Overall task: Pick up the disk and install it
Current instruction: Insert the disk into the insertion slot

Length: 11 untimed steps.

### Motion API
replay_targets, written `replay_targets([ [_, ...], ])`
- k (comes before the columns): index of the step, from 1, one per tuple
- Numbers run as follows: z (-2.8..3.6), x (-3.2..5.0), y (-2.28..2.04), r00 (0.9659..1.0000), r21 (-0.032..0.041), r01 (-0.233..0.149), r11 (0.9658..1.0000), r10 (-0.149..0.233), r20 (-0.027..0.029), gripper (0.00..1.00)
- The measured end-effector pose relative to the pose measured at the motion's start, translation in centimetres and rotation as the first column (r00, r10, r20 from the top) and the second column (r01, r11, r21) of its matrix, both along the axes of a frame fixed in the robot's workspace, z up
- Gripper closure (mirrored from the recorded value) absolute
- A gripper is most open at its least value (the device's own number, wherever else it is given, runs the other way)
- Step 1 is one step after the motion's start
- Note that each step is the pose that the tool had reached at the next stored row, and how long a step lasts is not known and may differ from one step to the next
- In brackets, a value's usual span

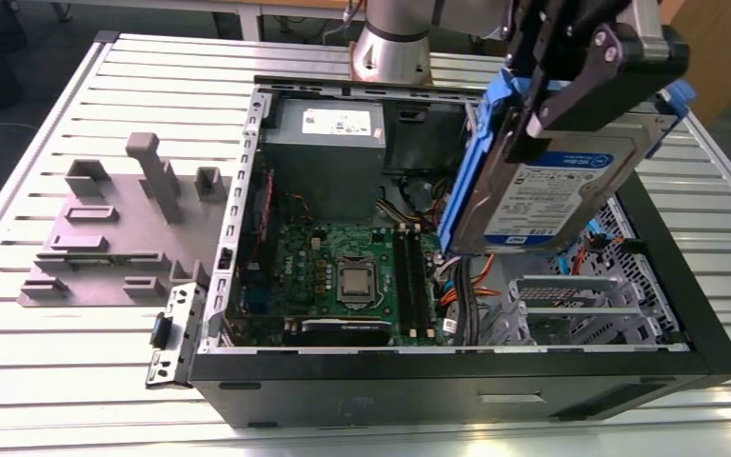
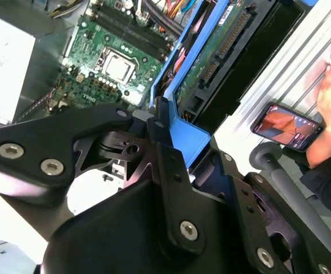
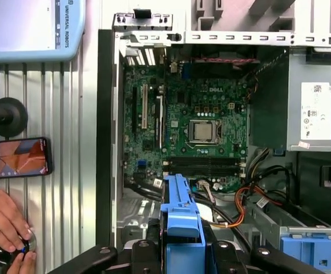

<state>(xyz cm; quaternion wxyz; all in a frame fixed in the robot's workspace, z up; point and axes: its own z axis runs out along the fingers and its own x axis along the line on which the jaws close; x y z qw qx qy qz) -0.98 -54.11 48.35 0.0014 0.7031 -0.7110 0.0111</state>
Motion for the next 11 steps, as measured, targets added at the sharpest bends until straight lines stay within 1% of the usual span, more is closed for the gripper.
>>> replay_targets([
  [2, -0.08, 0.5, -0.14, 1.0, 0.0, 0.0, 1.0, 0.0, 0.0, 0.64],
  [3, -0.13, 0.62, -0.3, 1.0, 0.0, 0.0, 1.0, 0.0, 0.0, 0.64],
  [4, -0.21, 0.69, -0.51, 1.0, 0.0001, 0.0, 1.0, 0.0, 0.0, 0.64],
  [6, -0.41, 0.81, -1.18, 1.0, 0.0002, 0.0, 1.0, 0.0, 0.0, 0.64],
  [7, -0.52, 0.88, -1.4, 1.0, 0.0003, 0.0, 1.0, 0.0, 0.0001, 0.64],
  [9, -0.73, 1.29, -1.6, 1.0, 0.0003, 0.0, 1.0, 0.0, 0.0001, 0.64],
  [11, -0.9, 2.04, -1.67, 1.0, 0.0001, 0.0, 1.0, 0.0, 0.0, 0.64],
])
